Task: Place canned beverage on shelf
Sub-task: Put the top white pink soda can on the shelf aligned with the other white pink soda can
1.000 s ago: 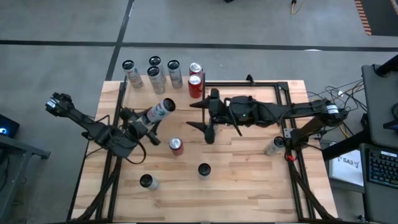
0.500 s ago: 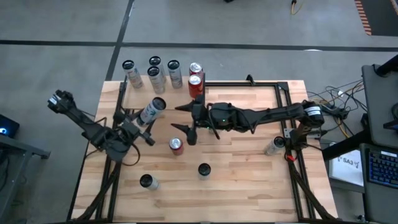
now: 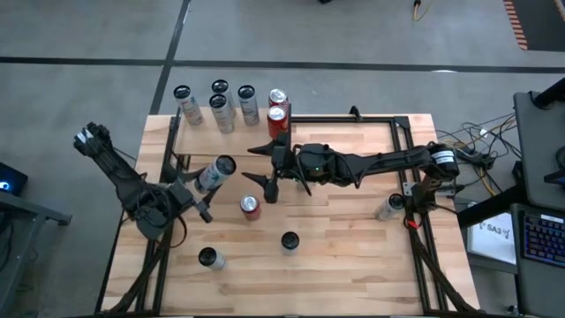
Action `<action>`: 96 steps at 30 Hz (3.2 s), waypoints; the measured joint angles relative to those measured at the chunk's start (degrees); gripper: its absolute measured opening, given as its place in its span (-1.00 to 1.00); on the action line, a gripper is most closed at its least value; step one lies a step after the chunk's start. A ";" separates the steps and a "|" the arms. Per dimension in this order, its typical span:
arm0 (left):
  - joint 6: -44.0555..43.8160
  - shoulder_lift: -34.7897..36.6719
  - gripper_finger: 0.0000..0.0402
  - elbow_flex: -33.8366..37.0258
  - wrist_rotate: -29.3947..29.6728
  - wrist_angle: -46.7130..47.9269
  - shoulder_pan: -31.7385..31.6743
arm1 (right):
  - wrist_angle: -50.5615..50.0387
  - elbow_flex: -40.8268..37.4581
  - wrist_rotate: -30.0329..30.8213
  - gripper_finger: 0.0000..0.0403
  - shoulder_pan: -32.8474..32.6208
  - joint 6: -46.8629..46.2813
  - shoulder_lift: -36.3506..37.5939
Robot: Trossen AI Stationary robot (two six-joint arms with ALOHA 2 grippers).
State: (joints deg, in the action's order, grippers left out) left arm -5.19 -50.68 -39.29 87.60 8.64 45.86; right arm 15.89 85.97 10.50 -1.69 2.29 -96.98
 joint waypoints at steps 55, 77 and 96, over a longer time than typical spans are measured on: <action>39.33 5.38 0.15 13.09 -14.52 -45.68 -3.38 | 2.77 -0.04 0.02 0.54 0.00 2.20 -1.43; 44.24 6.80 0.15 12.85 -9.43 -45.83 -4.27 | 16.16 1.69 -4.76 0.58 -0.06 -2.01 -7.20; 43.30 6.51 0.16 12.85 -9.66 -45.93 -5.11 | 10.12 26.35 -4.94 0.43 -0.04 4.78 -24.72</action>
State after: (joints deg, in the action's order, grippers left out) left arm 38.11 -44.16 -26.44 77.94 -37.30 40.75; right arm 26.00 112.32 5.56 -1.74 7.08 -121.70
